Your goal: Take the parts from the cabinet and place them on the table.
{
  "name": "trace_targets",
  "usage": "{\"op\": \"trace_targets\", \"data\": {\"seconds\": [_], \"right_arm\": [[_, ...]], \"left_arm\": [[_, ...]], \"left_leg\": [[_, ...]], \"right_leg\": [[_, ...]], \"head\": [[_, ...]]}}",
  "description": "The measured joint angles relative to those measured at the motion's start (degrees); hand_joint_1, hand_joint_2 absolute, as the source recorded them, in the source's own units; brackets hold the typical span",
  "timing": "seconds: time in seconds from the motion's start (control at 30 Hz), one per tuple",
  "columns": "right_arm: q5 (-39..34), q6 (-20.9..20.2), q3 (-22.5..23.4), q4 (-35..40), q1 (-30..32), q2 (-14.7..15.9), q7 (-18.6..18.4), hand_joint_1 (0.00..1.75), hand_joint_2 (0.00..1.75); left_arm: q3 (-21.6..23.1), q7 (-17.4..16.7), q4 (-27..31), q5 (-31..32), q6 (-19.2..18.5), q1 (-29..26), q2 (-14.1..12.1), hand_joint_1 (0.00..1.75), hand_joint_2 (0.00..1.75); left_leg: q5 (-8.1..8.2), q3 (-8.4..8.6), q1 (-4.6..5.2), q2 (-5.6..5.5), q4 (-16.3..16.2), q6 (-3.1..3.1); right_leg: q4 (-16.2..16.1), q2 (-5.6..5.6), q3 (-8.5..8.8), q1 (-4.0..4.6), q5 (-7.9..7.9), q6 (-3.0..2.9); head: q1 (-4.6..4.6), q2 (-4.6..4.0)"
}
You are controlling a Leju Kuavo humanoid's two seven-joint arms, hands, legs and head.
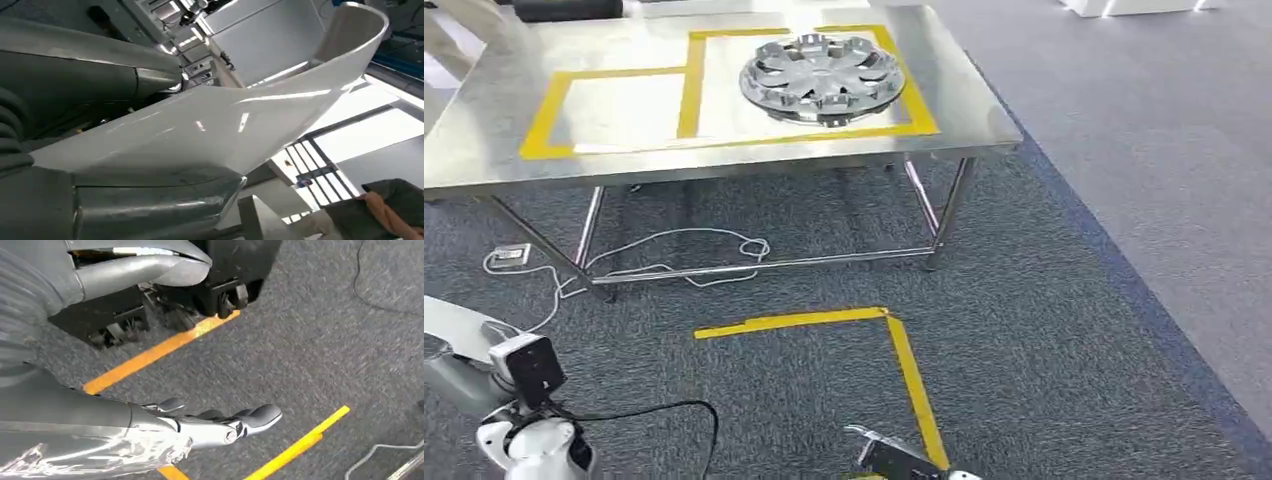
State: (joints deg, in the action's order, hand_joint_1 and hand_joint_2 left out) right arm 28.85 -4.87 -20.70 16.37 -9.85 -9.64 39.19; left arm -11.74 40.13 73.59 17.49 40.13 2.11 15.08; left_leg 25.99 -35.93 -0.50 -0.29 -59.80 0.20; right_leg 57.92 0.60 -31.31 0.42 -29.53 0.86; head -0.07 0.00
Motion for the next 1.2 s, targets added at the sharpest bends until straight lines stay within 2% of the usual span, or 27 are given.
{"op": "trace_targets", "data": {"seconds": [0.07, 0.1, 0.13, 0.2, 0.23, 0.27, 0.3, 0.37, 0.4, 0.43, 0.53, 0.57, 0.6, 0.63, 0.67, 0.7, 0.73, 0.77, 0.8, 0.83, 0.9, 0.93, 0.97, 1.07, 1.1, 1.13, 1.2], "right_arm": [[0.0, 0.0, 0.0, 0.0, 0.1, 0.0, 0.2, 0.00, 1.75], [-0.2, 0.1, -0.1, 0.0, 0.1, 0.0, 0.4, 0.00, 1.75], [-0.3, 0.2, -0.1, 0.0, 0.1, 0.0, 0.5, 0.00, 1.75], [-1.0, 0.2, -0.1, 0.0, 0.8, 0.4, 0.7, 0.00, 1.75], [-1.2, 0.2, -0.1, 0.0, 1.3, 0.6, 0.7, 0.00, 1.75], [-1.3, 0.0, -0.1, 0.0, 1.8, 0.8, 0.7, 0.00, 1.75], [-1.4, -0.1, -0.1, 0.0, 2.2, 0.9, 0.7, 0.00, 1.75], [-1.6, -0.2, -0.1, 0.0, 2.5, 1.1, 0.7, 0.00, 1.75], [-1.7, -0.2, -0.1, 0.0, 2.6, 1.2, 0.7, 0.00, 1.75], [-1.8, -0.2, -0.1, 0.0, 2.5, 1.3, 0.7, 0.00, 1.75], [-2.4, -0.3, -0.1, 0.1, 3.0, 1.6, 0.8, 0.00, 1.75], [-2.7, -0.3, -0.1, 0.2, 3.0, 1.6, 0.7, 0.00, 1.75], [-3.0, -0.4, -0.1, 0.2, 3.0, 1.6, 0.8, 0.00, 1.75], [-3.3, -0.4, -0.2, 0.2, 2.9, 1.6, 0.8, 0.00, 1.75], [-3.7, -0.4, -0.4, 0.2, 2.8, 1.6, 0.8, 0.00, 1.75], [-4.1, -0.4, -0.6, 0.2, 2.8, 1.6, 0.8, 0.00, 1.75], [-4.4, -0.4, -0.8, 0.2, 2.8, 1.6, 0.8, 0.00, 1.75], [-4.8, -0.4, -1.0, 0.2, 2.8, 1.7, 0.8, 0.00, 1.75], [-5.0, -0.4, -1.1, 0.2, 2.9, 1.7, 0.8, 0.00, 1.75], [-5.3, -0.4, -1.3, 0.2, 2.8, 1.7, 0.8, 0.00, 1.75], [-5.5, -0.5, -1.8, 0.2, 2.8, 1.7, 0.8, 0.00, 1.75], [-5.6, -0.6, -2.0, 0.2, 2.6, 1.7, 0.8, 0.00, 1.75], [-5.6, -0.5, -2.2, 0.2, 2.4, 1.7, 0.8, 0.00, 1.75], [-5.7, -0.5, -2.6, 0.2, 1.6, 1.7, 0.8, 0.00, 1.75], [-5.7, -0.5, -2.8, 0.2, 1.5, 1.7, 0.9, 0.00, 1.75], [-5.7, -0.4, -2.9, 0.2, 1.2, 1.7, 0.9, 0.00, 1.75], [-5.8, -0.4, -3.0, 0.2, 0.9, 1.7, 0.9, 0.00, 1.75]], "left_arm": [[0.1, 0.0, 0.0, 0.1, 0.0, 0.0, 0.1, 1.75, 1.75], [0.3, 0.0, 0.0, 0.2, 0.0, 0.0, 0.1, 1.75, 1.75], [0.5, 0.0, 0.0, 0.5, 0.0, 0.0, 0.1, 1.75, 1.75], [1.0, 0.0, 0.0, 1.2, 0.0, 0.0, 0.2, 1.75, 1.75], [1.3, 0.0, 0.0, 1.4, 0.0, -0.1, 0.2, 1.75, 1.75], [1.4, 0.0, 0.0, 1.7, 0.0, -0.3, 0.2, 1.75, 1.75], [1.5, 0.0, 0.0, 1.8, 0.0, -0.5, 0.2, 1.75, 1.75], [1.7, 0.0, 0.0, 2.2, 0.0, -0.6, 0.3, 1.75, 1.75], [1.9, 0.0, 0.0, 2.3, 0.0, -0.6, 0.3, 1.75, 1.75], [2.0, 0.0, 0.1, 2.3, 0.0, -0.6, 0.3, 1.75, 1.75], [2.1, 0.0, 0.5, 2.3, 0.0, -0.9, 0.3, 1.75, 1.75], [2.1, 0.0, 0.7, 2.3, 0.0, -0.9, 0.3, 1.75, 1.75], [2.1, 0.0, 0.9, 2.3, 0.0, -0.9, 0.2, 1.75, 1.75], [2.1, 0.0, 1.0, 2.3, 0.0, -0.9, 0.2, 1.75, 1.75], [2.1, 0.0, 1.0, 2.3, 0.0, -0.9, 0.2, 1.75, 1.75], [2.1, 0.0, 1.0, 2.3, 0.0, -1.0, 0.2, 1.75, 1.75], [2.0, 0.0, 1.0, 2.3, 0.0, -1.1, 0.2, 1.75, 1.75], [2.0, 0.0, 1.0, 2.3, 0.0, -1.3, 0.2, 1.75, 1.75], [2.0, 0.0, 1.0, 2.3, 0.0, -1.3, 0.2, 1.75, 1.75], [2.0, 0.0, 1.0, 2.3, 0.0, -1.3, 0.2, 1.75, 1.75], [2.0, 0.0, 1.1, 2.3, 0.0, -1.3, 0.2, 1.75, 1.75], [2.0, 0.0, 1.1, 2.2, 0.0, -1.3, 0.1, 1.75, 1.75], [2.0, 0.0, 1.2, 2.2, 0.0, -1.2, 0.2, 1.75, 1.75], [1.9, 0.0, 1.3, 1.7, 0.0, -1.2, 0.2, 1.75, 1.75], [1.9, 0.0, 1.4, 1.6, 0.0, -1.1, 0.2, 1.75, 1.75], [1.9, 0.0, 1.4, 1.5, 0.0, -1.0, 0.2, 1.75, 1.75], [1.9, 0.0, 1.4, 1.4, 0.0, -0.8, 0.2, 1.75, 1.75]], "left_leg": [[0.13, 0.61, -0.39, -0.11, 0.5, 0.62], [0.46, 1.06, -0.37, -0.07, 0.5, 1.11], [0.77, 1.35, -0.36, 0.02, 0.5, 1.54], [1.33, 1.84, -0.24, 0.04, 0.5, 1.77], [1.67, 2.20, -0.19, -0.04, 0.5, 1.79], [2.03, 2.73, -0.17, -0.12, 0.5, 1.75], [2.51, 3.39, -0.15, -0.19, 0.5, 1.70], [3.51, 4.92, -0.16, -0.18, 0.5, 1.49], [3.90, 5.16, -0.22, -0.17, 0.7, 1.28], [4.17, 5.09, 0.15, -0.26, 0.5, 0.88], [4.31, 5.22, -0.14, -0.20, 1.2, 0.01], [4.74, 5.60, -0.08, -0.21, 1.3, -0.44], [5.26, 5.56, -0.16, -0.11, 0.1, -0.49], [6.53, 4.23, -0.14, -0.10, -2.7, -0.57], [8.23, 1.94, -0.15, -0.10, -6.8, -0.69], [9.80, -0.96, -0.21, -0.10, -11.5, -0.82], [10.46, -3.69, -0.22, -0.10, -15.3, -0.97], [9.55, -4.95, -0.22, -0.10, -16.1, -1.06], [7.09, -4.91, -0.23, -0.09, -14.5, -1.10], [3.95, -3.86, -0.26, -0.08, -11.1, -1.06], [-2.03, -0.50, -0.27, 0.19, -1.8, -0.85], [-0.82, 0.35, 0.04, 0.20, -0.8, -0.80], [0.02, 0.78, -0.03, 0.20, 0.4, -0.18], [0.13, 0.63, -0.11, -0.05, 0.6, 0.62], [0.27, 0.99, -0.24, -0.01, 0.8, 1.00], [0.57, 1.27, -0.24, 0.03, 0.8, 1.47], [1.00, 1.60, -0.15, 0.14, 0.8, 1.85]], "right_leg": [[0.1, -0.09, -0.23, -0.05, -0.85, 0.63], [1.8, -0.15, -0.67, -0.06, -1.53, 0.93], [5.6, -0.15, -2.65, -0.12, -2.93, 1.15], [15.0, -0.17, -8.59, -0.29, -5.49, 1.47], [17.8, -0.16, -10.81, -0.32, -5.66, 1.50], [17.9, -0.14, -11.80, -0.32, -4.47, 1.43], [15.6, -0.14, -11.43, -0.32, -1.86, 1.25], [5.4, -0.15, -7.73, -0.27, 5.08, 0.72], [2.6, -0.08, -6.37, -0.08, 5.42, 0.56], [1.6, -0.10, -5.39, 0.19, 4.91, 0.40], [1.0, 0.06, -5.29, 0.40, 3.95, -0.36], [0.2, 0.11, -4.52, 0.02, 3.99, -0.56], [-0.4, 0.09, -3.69, -0.13, 3.98, -0.80], [-0.6, -0.01, -3.10, -0.18, 3.71, -1.23], [-0.6, -0.03, -2.71, -0.19, 3.49, -1.40], [-0.6, -0.05, -2.36, -0.16, 3.11, -1.51], [-0.6, -0.05, -1.99, -0.14, 2.76, -1.58], [-0.6, -0.01, -1.57, -0.14, 2.44, -1.58], [-0.6, 0.06, -0.99, -0.15, 2.03, -1.53], [-0.6, 0.11, -0.34, -0.18, 1.60, -1.48], [-0.5, 0.17, 0.48, -0.15, 0.61, -1.03], [-0.2, 0.21, 0.87, 0.28, 0.02, -0.54], [0.0, 0.27, 0.46, 0.20, 0.00, -0.37], [-0.4, 0.05, 0.63, 0.12, -0.39, 0.41], [0.4, 0.03, -0.06, 0.02, -0.90, 0.76], [3.3, -0.08, -1.35, -0.03, -2.07, 1.02], [12.9, -0.11, -6.96, -0.24, -5.46, 1.37]], "head": [[-0.02, 0.00], [0.17, 0.00], [0.46, 0.00], [0.42, 0.00], [0.44, 0.00], [0.46, 0.00], [0.42, 0.00], [0.42, 0.00], [0.46, 0.00], [0.39, 0.00], [0.26, 0.00], [0.09, 0.00], [0.11, 0.00], [-0.13, 0.00], [-0.04, 0.00], [-0.11, 0.00], [0.00, 0.00], [-0.06, 0.00], [-0.06, 0.00], [-0.06, 0.00], [-0.09, 0.00], [-0.09, 0.00], [-0.11, 0.00], [0.16, 0.00], [0.15, 0.00], [0.57, 0.00], [0.57, 0.00]]}}
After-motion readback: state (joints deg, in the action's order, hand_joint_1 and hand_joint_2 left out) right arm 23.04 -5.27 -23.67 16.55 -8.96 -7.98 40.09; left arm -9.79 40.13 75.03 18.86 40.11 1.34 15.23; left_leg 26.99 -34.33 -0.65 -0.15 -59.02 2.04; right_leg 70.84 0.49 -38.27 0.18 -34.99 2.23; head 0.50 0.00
